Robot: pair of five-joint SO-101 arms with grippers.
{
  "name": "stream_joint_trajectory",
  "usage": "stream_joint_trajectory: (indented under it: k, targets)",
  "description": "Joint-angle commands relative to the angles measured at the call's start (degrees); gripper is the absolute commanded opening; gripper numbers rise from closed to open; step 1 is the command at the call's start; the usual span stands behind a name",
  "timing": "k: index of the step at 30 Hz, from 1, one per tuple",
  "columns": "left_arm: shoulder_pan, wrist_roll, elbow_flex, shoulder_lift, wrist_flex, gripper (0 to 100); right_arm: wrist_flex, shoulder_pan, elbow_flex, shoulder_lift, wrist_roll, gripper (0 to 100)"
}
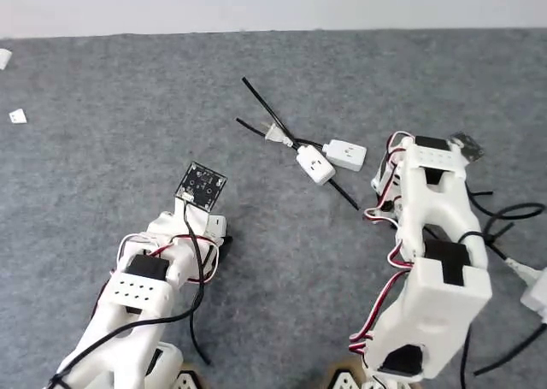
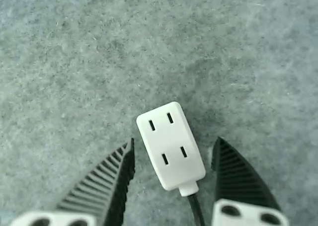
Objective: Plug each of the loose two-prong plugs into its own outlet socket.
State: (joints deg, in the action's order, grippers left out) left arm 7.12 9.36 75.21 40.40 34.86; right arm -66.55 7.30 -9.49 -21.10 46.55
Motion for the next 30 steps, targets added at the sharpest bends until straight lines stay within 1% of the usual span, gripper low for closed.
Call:
stream_joint_trajectory:
  k: [1,4,9,11,13,16,21,23,26,30]
  targets:
    - [0.4,0.5,-0.7,1.0,-1.5,24,-0.2,-1.2,2.9,0.4,-2.5,2.0]
    - [0.4,0.5,-0.7,1.0,-1.5,24,-0.4,-1.9,3.0,0.8,-3.3,0.8]
    - [0.5,0.4,-0.7,1.0,-1.5,24,-3.0,-4.8,2.7,3.3,-8.6,0.8]
    - [0.5,0.4,-0.7,1.0,-1.5,24,-5.1,-7.9,2.7,5.3,-10.3,0.8]
    - [0.5,0.4,-0.7,1.0,-1.5,24,-6.7,-11.2,2.5,8.0,-13.8,0.8]
    - [0.5,0.4,-0.7,1.0,-1.5,24,-6.5,-16.0,-0.8,12.8,-18.6,0.8]
    - [0.5,0.1,-0.7,1.0,-1.5,24,-2.4,-25.1,-9.5,20.8,-31.4,0.8]
    - [0.5,-0.1,-0.7,1.0,-1.2,24,0.3,-27.8,-13.3,23.6,-34.9,0.8]
    - [-0.1,-4.1,-0.5,1.0,-1.2,21,6.5,-30.4,-19.2,26.3,-41.3,0.8]
    - [-4.6,-7.1,-0.8,1.0,-1.5,14,13.5,-31.0,-24.8,27.6,-49.1,0.8]
